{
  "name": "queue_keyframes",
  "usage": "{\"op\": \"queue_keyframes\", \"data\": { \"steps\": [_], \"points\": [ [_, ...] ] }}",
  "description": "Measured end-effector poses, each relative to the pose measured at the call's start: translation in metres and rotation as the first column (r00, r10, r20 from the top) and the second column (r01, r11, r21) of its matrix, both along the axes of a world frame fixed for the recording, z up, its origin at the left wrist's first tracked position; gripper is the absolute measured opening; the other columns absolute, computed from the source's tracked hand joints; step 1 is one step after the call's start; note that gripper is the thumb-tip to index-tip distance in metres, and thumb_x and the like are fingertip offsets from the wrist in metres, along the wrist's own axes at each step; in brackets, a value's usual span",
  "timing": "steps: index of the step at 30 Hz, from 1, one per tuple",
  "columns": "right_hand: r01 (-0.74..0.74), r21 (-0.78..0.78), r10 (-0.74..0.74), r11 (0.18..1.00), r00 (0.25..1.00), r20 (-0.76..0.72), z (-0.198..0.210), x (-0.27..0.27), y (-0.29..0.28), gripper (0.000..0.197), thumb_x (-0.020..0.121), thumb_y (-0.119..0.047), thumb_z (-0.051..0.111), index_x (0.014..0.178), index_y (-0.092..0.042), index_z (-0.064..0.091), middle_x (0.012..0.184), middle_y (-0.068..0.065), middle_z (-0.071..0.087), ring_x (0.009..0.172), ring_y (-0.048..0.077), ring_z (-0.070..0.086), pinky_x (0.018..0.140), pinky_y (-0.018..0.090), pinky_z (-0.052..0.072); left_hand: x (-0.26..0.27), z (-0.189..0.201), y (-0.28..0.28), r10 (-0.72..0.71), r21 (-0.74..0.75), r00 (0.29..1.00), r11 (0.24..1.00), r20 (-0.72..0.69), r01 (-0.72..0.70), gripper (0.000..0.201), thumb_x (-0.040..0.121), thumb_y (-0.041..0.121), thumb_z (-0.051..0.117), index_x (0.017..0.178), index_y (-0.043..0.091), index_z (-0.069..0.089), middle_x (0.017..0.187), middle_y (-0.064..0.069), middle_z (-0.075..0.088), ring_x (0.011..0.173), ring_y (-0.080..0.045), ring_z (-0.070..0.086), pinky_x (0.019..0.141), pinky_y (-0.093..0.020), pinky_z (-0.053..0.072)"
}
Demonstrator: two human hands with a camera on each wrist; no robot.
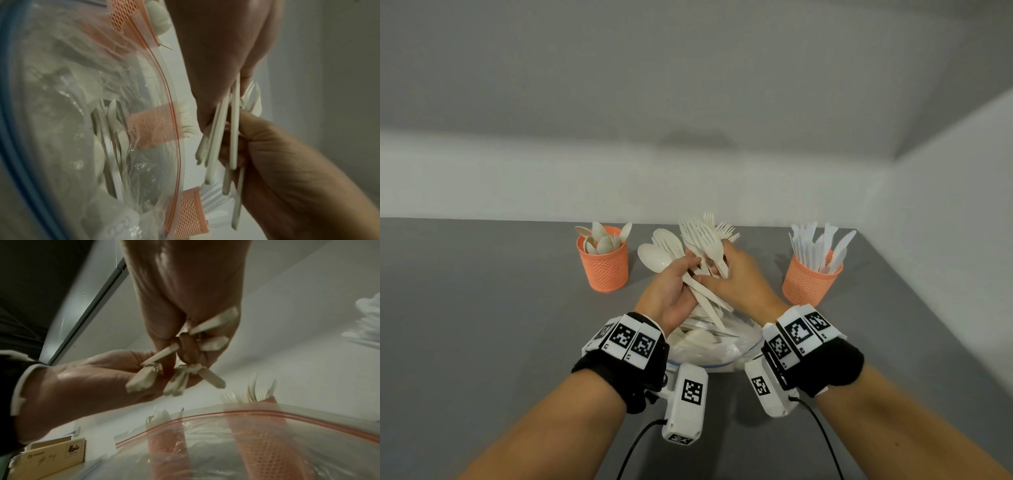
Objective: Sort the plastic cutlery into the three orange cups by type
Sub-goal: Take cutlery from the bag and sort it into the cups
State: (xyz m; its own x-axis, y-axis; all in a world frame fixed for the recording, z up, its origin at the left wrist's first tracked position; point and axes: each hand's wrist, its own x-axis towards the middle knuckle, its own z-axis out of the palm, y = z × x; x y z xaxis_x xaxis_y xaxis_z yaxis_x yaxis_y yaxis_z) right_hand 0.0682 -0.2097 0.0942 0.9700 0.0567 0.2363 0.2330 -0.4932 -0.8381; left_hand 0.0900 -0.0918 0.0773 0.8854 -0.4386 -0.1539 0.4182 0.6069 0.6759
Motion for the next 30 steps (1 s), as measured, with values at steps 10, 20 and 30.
{"op": "queue_keyframes", "data": {
  "steps": [10,20,30],
  "points": [
    [-0.006,0.068,0.01,0.998,0.999,-0.049,-0.007,0.008,-0.001,0.018,0.084,-0.012,0.066,0.099,-0.02,0.069,0.092,0.001,0.071,0.088,0.016,0.067,0.081,0.026,0.054,0.002,-0.001,0.007,0.042,0.093,0.999,0.995,0.025,-0.044,0.019,0.094,0.004,0.044,0.095,0.005,0.064,0.083,-0.008,0.072,0.07,-0.015,0.071,0.068,-0.03,0.059],
    [0.185,0.268,-0.188,0.946,0.982,-0.016,0.021,0.05,-0.019,0.017,0.1,-0.019,0.034,0.109,-0.014,0.047,0.07,0.0,0.052,0.068,0.013,0.054,0.075,0.03,0.046,0.018,-0.003,0.02,0.104,0.191,0.995,0.976,-0.007,-0.101,0.022,0.095,0.011,0.048,0.073,0.011,0.053,0.054,0.003,0.056,0.047,-0.007,0.054,0.066,-0.028,0.045],
    [0.193,0.414,-0.209,0.889,0.978,-0.007,0.007,0.123,0.0,0.014,0.092,-0.01,0.05,0.104,-0.015,0.053,0.093,-0.001,0.061,0.099,0.02,0.059,0.099,0.039,0.044,0.042,-0.001,0.046,0.117,0.137,0.988,0.985,-0.1,-0.103,0.018,0.094,0.023,0.05,0.079,0.013,0.051,0.053,0.0,0.047,0.045,-0.011,0.049,0.052,-0.027,0.049]
  ]
}}
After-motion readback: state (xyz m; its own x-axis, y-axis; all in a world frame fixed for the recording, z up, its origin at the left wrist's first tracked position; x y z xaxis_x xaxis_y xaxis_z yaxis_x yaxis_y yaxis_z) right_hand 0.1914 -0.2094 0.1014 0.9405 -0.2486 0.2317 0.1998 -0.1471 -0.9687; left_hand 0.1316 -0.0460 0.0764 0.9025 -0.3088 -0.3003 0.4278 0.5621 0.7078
